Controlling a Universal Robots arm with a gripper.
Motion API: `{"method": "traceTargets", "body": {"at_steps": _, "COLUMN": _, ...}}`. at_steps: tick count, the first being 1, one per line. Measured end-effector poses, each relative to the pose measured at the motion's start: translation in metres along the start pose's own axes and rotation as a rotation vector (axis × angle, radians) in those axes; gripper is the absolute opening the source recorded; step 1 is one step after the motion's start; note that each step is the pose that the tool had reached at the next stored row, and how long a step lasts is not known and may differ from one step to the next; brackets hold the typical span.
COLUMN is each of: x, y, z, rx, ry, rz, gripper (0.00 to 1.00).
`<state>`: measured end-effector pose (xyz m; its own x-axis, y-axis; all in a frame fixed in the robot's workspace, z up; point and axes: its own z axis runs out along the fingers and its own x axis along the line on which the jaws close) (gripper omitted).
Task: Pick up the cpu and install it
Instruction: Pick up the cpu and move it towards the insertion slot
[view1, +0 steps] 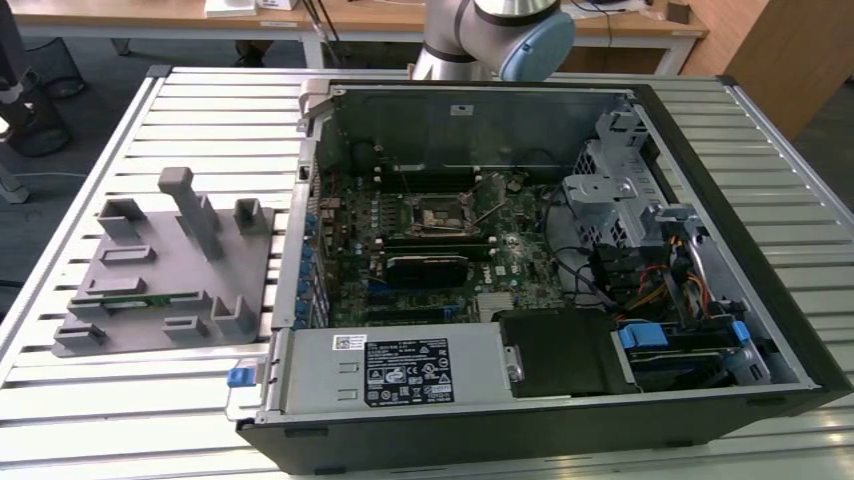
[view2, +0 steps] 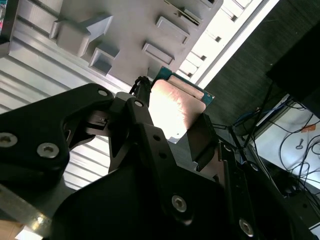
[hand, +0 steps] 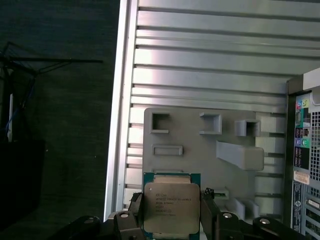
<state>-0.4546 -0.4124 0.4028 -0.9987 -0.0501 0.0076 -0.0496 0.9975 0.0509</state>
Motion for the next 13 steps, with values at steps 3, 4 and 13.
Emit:
{"method": "traceTargets", "body": {"at_steps": 3, "x": 0.0, "y": 0.0002, "z": -0.0037, "rx": 0.0, "ry": -0.0001, "rz": 0.0, "gripper": 0.54}}
{"method": "traceTargets", "body": {"at_steps": 4, "x": 0.0, "y": 0.0002, "z": -0.005, "rx": 0.0, "ry": 0.0, "rz": 0.0, "gripper": 0.54}}
{"method": "traceTargets", "body": {"at_steps": 13, "x": 0.0001, "y": 0.0008, "z": -0.0153, "rx": 0.0, "ry": 0.0, "rz": 0.0, "gripper": 0.54}}
